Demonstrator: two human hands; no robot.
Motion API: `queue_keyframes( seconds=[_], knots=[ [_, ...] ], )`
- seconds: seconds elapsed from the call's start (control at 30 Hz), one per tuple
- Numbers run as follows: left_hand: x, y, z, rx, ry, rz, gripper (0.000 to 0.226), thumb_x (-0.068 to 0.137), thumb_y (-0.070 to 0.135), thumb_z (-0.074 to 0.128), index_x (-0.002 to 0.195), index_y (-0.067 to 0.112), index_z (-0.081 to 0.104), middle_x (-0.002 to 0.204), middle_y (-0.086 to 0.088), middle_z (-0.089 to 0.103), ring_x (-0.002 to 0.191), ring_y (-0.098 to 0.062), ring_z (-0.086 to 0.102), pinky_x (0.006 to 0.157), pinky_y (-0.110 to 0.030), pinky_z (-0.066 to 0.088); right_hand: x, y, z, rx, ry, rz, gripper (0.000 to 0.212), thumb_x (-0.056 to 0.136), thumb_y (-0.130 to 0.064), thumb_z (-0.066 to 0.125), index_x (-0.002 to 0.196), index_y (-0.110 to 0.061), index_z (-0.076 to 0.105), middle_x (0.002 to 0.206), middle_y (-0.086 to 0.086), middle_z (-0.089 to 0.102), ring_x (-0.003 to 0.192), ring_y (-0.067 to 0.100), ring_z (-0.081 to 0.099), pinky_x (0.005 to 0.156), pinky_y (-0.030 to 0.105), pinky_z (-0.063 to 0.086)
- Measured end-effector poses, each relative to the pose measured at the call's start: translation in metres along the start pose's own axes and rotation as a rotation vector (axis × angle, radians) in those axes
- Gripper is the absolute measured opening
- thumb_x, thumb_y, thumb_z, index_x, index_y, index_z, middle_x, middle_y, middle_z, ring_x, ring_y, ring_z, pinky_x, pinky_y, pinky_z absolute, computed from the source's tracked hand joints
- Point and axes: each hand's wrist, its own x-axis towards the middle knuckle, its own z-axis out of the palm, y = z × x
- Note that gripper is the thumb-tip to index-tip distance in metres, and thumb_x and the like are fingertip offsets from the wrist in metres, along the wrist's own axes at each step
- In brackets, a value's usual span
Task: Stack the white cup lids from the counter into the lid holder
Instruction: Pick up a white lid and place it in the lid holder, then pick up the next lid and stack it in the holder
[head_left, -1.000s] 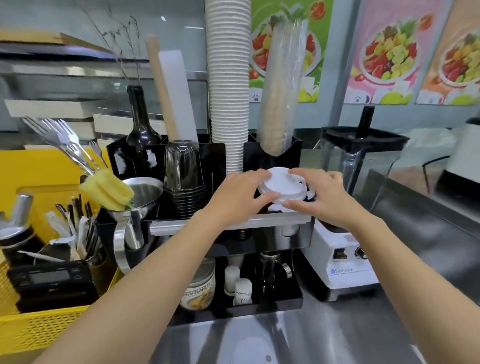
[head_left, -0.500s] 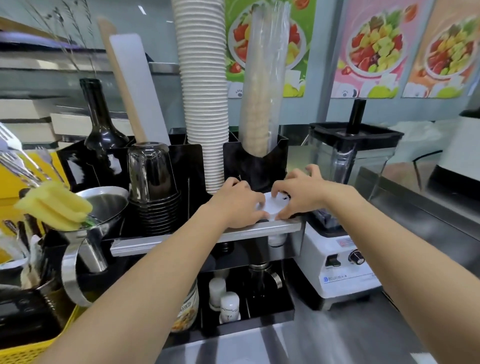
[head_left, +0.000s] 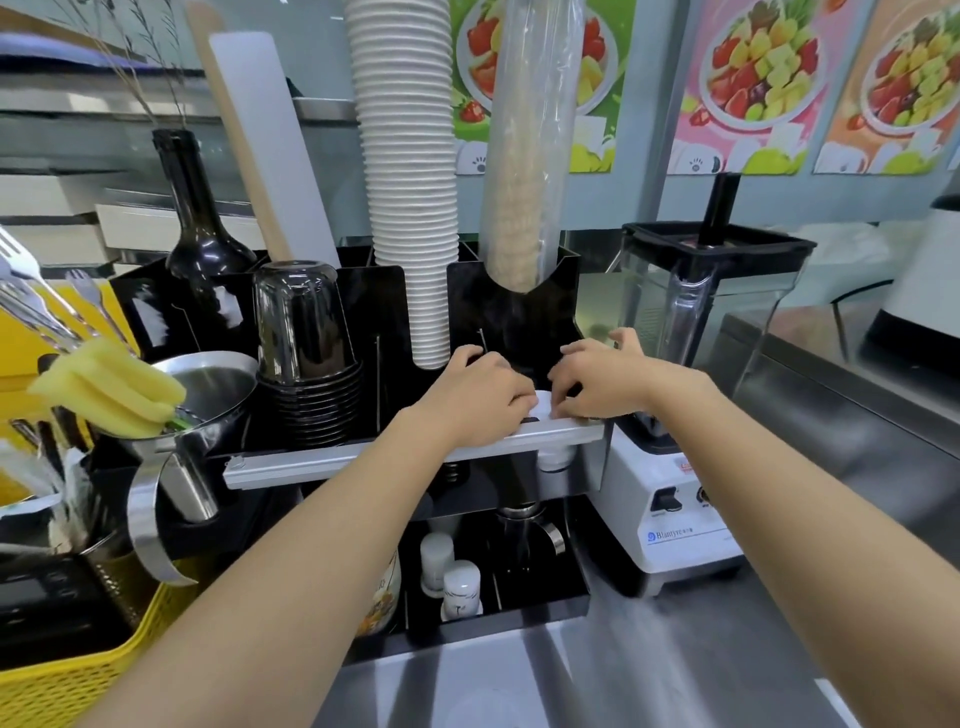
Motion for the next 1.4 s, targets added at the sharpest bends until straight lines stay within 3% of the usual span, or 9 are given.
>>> queue_keyframes(
  seconds=[0.17,0.27,0.4,0.63,0.8,1.07,1.23,1.3,1.4],
  knots=[
    [-0.045,0.019,0.003,0.017,0.466,0.024,0.039,0.088,0.039,0.042,0.112,0.016,0.062,0.119,-0.002,0.065,0.117,-0.021,0.053,0.104,-0.033,0.021,-0.041,-0.008,0.023,0.365,0.752,-0.076,0.029,0.086,-0.035,0.054,0.103,-0.014,0.063,0.111,0.004,0.064,0.106,0.022,0.055,0.087,0.040,0.032],
    [-0.083,0.032,0.016,-0.085,0.666,0.049,0.035,0.086,0.032,0.051,0.111,0.012,0.062,0.118,-0.006,0.066,0.112,-0.021,0.056,0.100,-0.030,0.031,-0.067,-0.032,0.058,0.468,0.969,-0.113,0.036,0.084,-0.035,0.051,0.103,-0.007,0.062,0.102,0.009,0.067,0.094,0.022,0.060,0.078,0.037,0.042],
    [-0.130,0.039,0.053,-0.133,0.662,0.021,0.036,0.088,0.031,0.052,0.117,0.010,0.060,0.124,-0.006,0.062,0.117,-0.018,0.051,0.102,-0.025,0.030,-0.090,-0.063,0.121,0.526,0.887,-0.129,0.044,0.084,-0.037,0.054,0.119,-0.009,0.053,0.116,0.010,0.063,0.109,0.022,0.055,0.088,0.034,0.042],
    [-0.199,0.031,0.148,-0.210,0.246,-0.120,0.054,0.086,0.047,0.046,0.133,0.021,0.044,0.139,0.001,0.049,0.126,-0.012,0.038,0.103,-0.038,0.037,-0.123,-0.109,0.226,0.539,0.230,-0.114,0.091,0.073,-0.069,0.047,0.144,-0.025,0.010,0.154,-0.002,0.017,0.139,0.014,0.017,0.104,0.029,0.017],
    [-0.231,0.030,0.190,-0.321,-0.210,-0.264,0.082,0.079,0.068,0.040,0.145,0.028,0.012,0.156,0.004,0.014,0.142,-0.015,0.009,0.113,-0.032,0.008,-0.139,-0.128,0.258,0.495,-0.019,-0.064,0.083,0.084,-0.049,0.053,0.145,-0.021,0.004,0.155,0.000,0.013,0.137,0.014,0.018,0.106,0.028,0.009],
    [-0.242,0.036,0.208,-0.530,-0.290,-0.413,0.073,0.082,0.044,0.060,0.143,0.028,0.022,0.148,0.006,0.034,0.135,-0.019,0.026,0.110,-0.036,0.026,-0.143,-0.136,0.269,0.556,0.034,-0.039,0.071,0.076,-0.055,0.056,0.132,-0.018,0.034,0.136,0.000,0.041,0.122,0.019,0.036,0.096,0.021,0.017],
    [-0.229,0.032,0.176,-0.538,-0.116,-0.340,0.059,0.082,0.047,0.058,0.136,0.032,0.037,0.138,0.010,0.045,0.128,-0.017,0.034,0.107,-0.034,0.028,-0.142,-0.124,0.237,0.558,0.235,-0.084,0.070,0.069,-0.059,0.049,0.125,-0.016,0.043,0.122,-0.002,0.051,0.113,0.016,0.042,0.086,0.014,0.013],
    [-0.220,0.032,0.154,-0.536,-0.044,-0.291,0.064,0.077,0.057,0.054,0.134,0.032,0.039,0.132,0.015,0.046,0.124,-0.016,0.036,0.105,-0.032,0.029,-0.137,-0.116,0.215,0.541,0.301,-0.114,0.069,0.067,-0.059,0.050,0.121,-0.015,0.046,0.119,-0.001,0.054,0.110,0.017,0.045,0.086,0.019,0.016],
    [-0.206,0.037,0.115,-0.584,0.058,-0.260,0.075,0.065,0.067,0.050,0.132,0.033,0.042,0.122,0.024,0.040,0.117,-0.007,0.035,0.098,-0.025,0.027,-0.135,-0.103,0.182,0.573,0.408,-0.125,0.064,0.066,-0.058,0.057,0.115,-0.018,0.048,0.110,-0.005,0.054,0.102,0.009,0.045,0.088,0.014,0.017]
  ],
)
